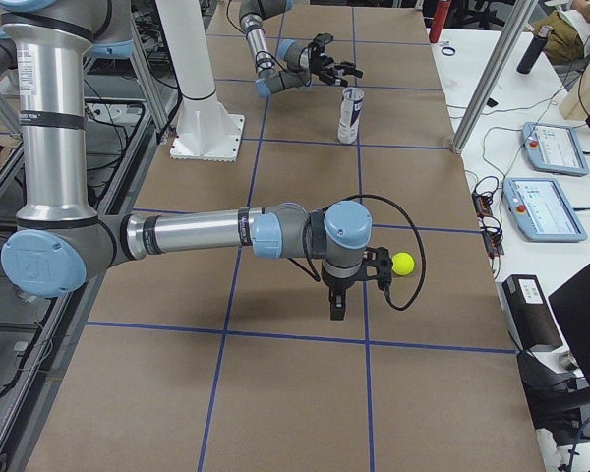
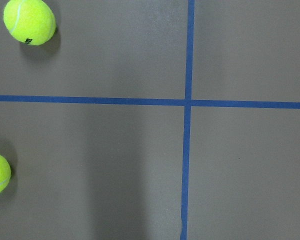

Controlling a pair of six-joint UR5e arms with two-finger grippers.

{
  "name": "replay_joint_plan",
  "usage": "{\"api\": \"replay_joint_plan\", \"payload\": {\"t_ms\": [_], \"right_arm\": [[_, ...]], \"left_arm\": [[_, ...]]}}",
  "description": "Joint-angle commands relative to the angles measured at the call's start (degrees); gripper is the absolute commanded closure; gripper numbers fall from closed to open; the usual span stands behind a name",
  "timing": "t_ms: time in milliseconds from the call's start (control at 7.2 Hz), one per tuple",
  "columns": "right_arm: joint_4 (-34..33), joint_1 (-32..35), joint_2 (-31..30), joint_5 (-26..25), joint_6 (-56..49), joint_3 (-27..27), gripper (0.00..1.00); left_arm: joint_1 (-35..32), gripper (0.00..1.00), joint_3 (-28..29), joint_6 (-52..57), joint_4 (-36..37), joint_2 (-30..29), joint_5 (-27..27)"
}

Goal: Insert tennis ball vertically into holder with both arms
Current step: 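Open the left gripper and draw it back from the can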

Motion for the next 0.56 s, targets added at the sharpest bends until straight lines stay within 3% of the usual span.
{"api": "replay_joint_plan", "payload": {"t_ms": [0,139,416], "right_arm": [[0.0,0.0,0.1,0.1,0.0,0.5,0.00],[0.0,0.0,0.2,0.0,0.0,0.6,0.00],[0.0,0.0,0.3,0.0,0.0,0.6,0.00]], "left_arm": [[-1.7,0.01,-14.4,0.1,15.8,6.1,-3.1],[-1.8,0.01,-19.1,-0.3,16.1,14.2,-5.8],[-3.5,0.01,-22.0,-1.8,16.2,21.8,-12.8]]}}
